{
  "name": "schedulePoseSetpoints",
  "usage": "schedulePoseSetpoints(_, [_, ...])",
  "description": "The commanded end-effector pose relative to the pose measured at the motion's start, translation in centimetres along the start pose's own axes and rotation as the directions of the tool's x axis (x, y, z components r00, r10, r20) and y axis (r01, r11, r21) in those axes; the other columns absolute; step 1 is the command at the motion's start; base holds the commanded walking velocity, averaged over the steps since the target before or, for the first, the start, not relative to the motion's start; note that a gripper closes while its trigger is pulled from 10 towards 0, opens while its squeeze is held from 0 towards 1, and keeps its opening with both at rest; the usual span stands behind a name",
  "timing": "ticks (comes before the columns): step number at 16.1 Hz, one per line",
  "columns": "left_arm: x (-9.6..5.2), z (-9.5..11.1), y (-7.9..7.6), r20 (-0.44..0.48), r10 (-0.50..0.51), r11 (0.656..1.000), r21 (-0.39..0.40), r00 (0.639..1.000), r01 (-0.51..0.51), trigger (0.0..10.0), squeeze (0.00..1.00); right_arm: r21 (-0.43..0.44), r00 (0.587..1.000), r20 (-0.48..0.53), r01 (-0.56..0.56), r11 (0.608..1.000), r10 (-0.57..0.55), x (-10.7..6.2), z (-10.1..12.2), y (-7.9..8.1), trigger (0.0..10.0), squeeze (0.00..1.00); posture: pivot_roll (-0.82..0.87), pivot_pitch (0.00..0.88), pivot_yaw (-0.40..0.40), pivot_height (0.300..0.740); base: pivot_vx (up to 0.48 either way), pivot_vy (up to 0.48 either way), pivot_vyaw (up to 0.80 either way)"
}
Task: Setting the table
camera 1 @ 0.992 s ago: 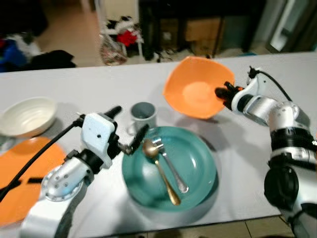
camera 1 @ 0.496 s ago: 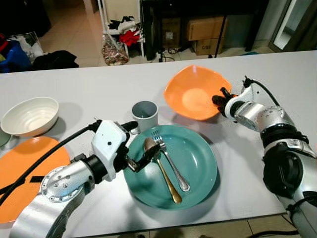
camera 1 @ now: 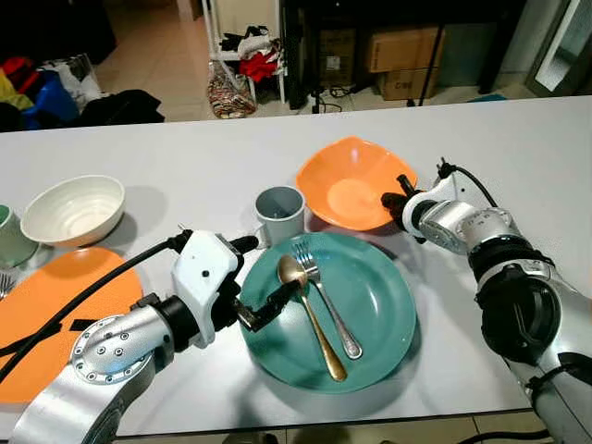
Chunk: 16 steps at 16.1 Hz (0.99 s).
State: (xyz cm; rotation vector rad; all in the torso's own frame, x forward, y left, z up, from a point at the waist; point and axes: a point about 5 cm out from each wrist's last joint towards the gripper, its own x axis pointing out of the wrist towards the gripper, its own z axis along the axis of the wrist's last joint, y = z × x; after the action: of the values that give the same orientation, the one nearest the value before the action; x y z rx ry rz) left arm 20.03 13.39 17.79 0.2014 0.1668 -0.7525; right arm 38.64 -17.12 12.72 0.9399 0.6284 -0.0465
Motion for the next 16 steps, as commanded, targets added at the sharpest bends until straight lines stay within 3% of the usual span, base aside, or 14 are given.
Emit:
schedulePoseSetpoints(1, [0.0, 0.2, -0.1, -0.004, -0.005, 1.0, 0.005, 1.0, 0.005, 10.0, 0.0, 0.012, 0.999, 0.026, -0.037, 0.999, 0.037, -0.1, 0.7, 1.7, 10.0, 0.0, 0.05, 0.0, 0.086, 0.74, 0.0, 0.0, 0.0])
schedulePoseSetpoints(7, [0.0, 0.2, -0.1, -0.018, -0.006, 1.0, 0.01, 1.0, 0.006, 10.0, 0.0, -0.001, 1.0, -0.022, 0.011, 1.0, -0.011, 0.2, -0.4, 1.2, 10.0, 0.0, 0.05, 0.0, 0.084, 0.74, 0.0, 0.0, 0.0])
schedulePoseSetpoints(8, [0.0, 0.2, -0.1, -0.018, -0.006, 1.0, 0.01, 1.0, 0.006, 10.0, 0.0, -0.001, 1.0, -0.026, 0.011, 1.0, -0.011, 0.2, -0.5, 1.2, 10.0, 0.11, 0.05, 0.0, 0.083, 0.74, 0.0, 0.0, 0.0])
schedulePoseSetpoints(9, [0.0, 0.2, -0.1, -0.017, -0.006, 1.0, 0.009, 1.0, 0.006, 10.0, 0.0, -0.002, 0.999, -0.032, 0.011, 1.0, -0.011, 0.2, -0.6, 1.2, 10.0, 0.36, 0.05, 0.0, 0.083, 0.74, 0.0, 0.0, 0.0])
schedulePoseSetpoints(10, [0.1, 0.2, -0.1, -0.017, -0.005, 1.0, 0.01, 1.0, 0.006, 10.0, 0.0, 0.0, 0.999, -0.035, 0.01, 1.0, -0.01, 0.3, -0.7, 1.3, 10.0, 0.67, 0.05, 0.0, 0.082, 0.74, 0.0, 0.0, 0.0])
schedulePoseSetpoints(11, [0.1, 0.3, -0.1, -0.015, -0.005, 1.0, 0.01, 1.0, 0.005, 10.0, 0.0, 0.004, 0.999, -0.035, 0.01, 1.0, -0.01, 0.3, -0.7, 1.3, 10.0, 0.86, 0.05, 0.0, 0.082, 0.74, 0.0, 0.0, 0.0])
schedulePoseSetpoints(13, [0.2, 0.3, -0.1, -0.015, -0.004, 1.0, 0.012, 1.0, 0.005, 10.0, 0.0, 0.008, 0.999, -0.035, 0.01, 1.0, -0.009, 0.3, -0.7, 1.3, 10.0, 1.0, 0.05, 0.0, 0.079, 0.74, 0.0, 0.0, 0.0])
schedulePoseSetpoints(16, [0.3, 0.3, -0.1, -0.012, -0.003, 1.0, 0.013, 1.0, 0.003, 10.0, 0.0, 0.016, 0.999, -0.034, 0.01, 1.0, -0.009, 0.3, -0.7, 1.3, 10.0, 1.0, 0.05, 0.0, 0.08, 0.74, 0.0, 0.0, 0.0])
